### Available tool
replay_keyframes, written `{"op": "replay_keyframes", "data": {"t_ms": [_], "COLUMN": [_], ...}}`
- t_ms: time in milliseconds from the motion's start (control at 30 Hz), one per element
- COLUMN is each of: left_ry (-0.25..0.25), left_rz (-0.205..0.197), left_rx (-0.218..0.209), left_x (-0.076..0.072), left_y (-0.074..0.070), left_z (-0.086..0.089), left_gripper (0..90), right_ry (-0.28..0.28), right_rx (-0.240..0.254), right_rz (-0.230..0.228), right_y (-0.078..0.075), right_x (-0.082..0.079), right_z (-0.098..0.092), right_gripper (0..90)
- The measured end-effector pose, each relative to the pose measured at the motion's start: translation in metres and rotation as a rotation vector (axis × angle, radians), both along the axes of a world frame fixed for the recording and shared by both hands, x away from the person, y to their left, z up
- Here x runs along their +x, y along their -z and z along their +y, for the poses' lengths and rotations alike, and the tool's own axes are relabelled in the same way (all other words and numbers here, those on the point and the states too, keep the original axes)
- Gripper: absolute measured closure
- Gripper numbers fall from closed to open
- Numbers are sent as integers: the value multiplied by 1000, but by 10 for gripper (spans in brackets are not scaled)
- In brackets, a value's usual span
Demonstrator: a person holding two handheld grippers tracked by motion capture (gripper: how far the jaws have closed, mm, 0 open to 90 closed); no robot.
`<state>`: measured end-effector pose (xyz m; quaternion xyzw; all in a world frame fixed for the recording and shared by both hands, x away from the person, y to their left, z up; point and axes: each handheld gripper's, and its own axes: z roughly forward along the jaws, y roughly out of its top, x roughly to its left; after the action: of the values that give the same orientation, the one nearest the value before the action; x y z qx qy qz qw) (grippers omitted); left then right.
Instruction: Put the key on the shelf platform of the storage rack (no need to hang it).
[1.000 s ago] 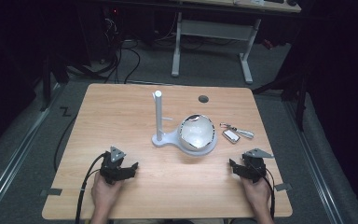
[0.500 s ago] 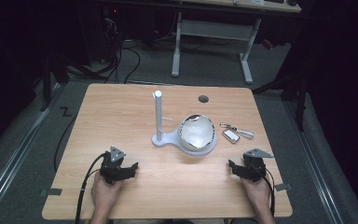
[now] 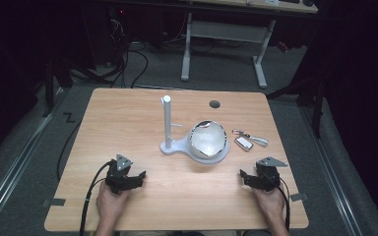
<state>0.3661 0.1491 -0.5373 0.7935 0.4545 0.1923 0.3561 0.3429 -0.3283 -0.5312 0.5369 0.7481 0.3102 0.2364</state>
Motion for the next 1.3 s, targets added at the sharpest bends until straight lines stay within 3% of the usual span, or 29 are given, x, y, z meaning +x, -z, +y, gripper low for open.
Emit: {"op": "replay_keyframes", "data": {"t_ms": [233,600,867,1300], "left_ry": [-1,0,0,-1], "left_rz": [-1,0,0,-1], "left_rx": [0,0,0,0], "left_x": [0,0,0,0], "left_y": [0,0,0,0], "left_z": [0,0,0,0], "left_gripper": [239,239,239,239], "right_ry": [20,28,16,-13], "right_rx": [1,61,48,45], "right_rz": [-9,-36,-69,-76], "right_y": [-1,-13,-21,-35], "right_x": [-2,-9,-6,3], "right_z": [0,-3,-1,7], "right_gripper": [323,368,377,421]}}
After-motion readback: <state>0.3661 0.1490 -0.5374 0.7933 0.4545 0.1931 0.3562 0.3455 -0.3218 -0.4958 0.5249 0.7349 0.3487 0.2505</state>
